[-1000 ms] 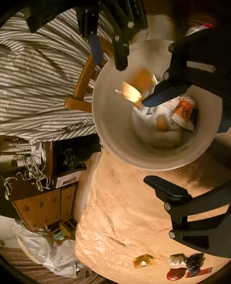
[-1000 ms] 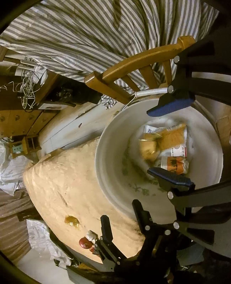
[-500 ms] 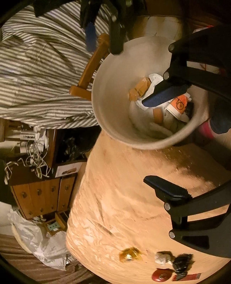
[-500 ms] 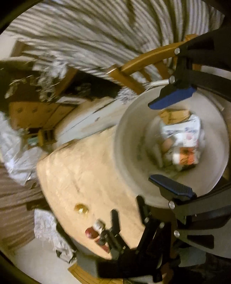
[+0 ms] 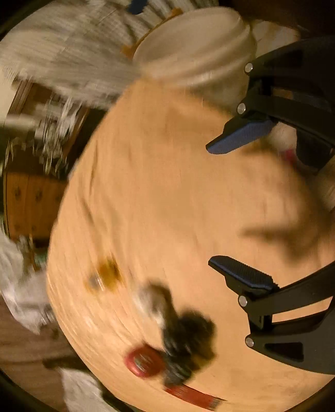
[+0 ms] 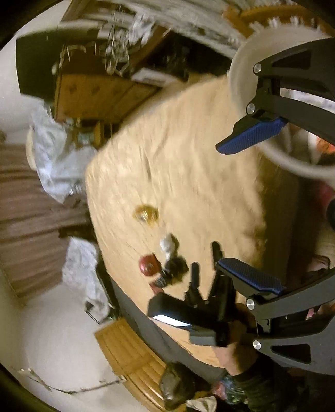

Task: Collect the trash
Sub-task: 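Move both tools back over the items on the bed, then grasp the beige sponge with the left tool while the right tool grasps the plaid cloth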

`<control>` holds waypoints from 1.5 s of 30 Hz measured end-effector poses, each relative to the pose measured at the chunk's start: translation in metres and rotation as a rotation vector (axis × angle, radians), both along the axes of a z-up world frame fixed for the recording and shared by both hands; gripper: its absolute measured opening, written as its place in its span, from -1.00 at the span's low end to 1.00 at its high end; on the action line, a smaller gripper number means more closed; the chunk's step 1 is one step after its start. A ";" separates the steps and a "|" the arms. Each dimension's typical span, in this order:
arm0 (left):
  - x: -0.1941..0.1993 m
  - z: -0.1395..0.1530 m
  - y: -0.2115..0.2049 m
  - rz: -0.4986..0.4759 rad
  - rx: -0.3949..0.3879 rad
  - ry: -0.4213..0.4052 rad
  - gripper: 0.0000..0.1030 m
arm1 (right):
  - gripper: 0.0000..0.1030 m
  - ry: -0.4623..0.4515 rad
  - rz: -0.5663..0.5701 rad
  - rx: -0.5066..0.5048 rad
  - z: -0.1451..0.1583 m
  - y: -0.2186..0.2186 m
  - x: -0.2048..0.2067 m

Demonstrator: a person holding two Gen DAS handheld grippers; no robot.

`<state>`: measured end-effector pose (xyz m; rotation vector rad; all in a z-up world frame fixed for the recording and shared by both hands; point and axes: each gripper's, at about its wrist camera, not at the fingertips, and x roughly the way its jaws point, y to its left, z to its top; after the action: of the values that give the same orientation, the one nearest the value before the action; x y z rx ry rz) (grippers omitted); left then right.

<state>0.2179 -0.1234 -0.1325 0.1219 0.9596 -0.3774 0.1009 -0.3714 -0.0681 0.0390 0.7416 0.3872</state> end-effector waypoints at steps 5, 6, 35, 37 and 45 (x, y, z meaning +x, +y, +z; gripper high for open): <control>0.022 -0.010 0.087 0.165 -0.043 0.015 0.51 | 0.61 0.029 0.121 0.000 -0.024 0.078 0.047; 0.022 -0.013 0.104 0.194 -0.048 0.018 0.51 | 0.61 0.035 0.140 -0.001 -0.029 0.093 0.058; 0.034 -0.049 0.219 0.382 -0.019 -0.039 0.66 | -0.19 0.258 0.236 0.010 -0.111 0.214 0.196; 0.043 -0.044 0.209 0.353 -0.005 -0.084 0.66 | -0.19 0.314 0.202 0.071 -0.118 0.188 0.191; 0.066 -0.026 0.179 0.241 0.061 -0.233 0.77 | -0.14 0.306 0.180 0.049 -0.118 0.169 0.173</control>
<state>0.2837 0.0558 -0.1589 0.1019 0.7452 -0.1085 0.2744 -0.2024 -0.1861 0.0792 1.0413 0.5795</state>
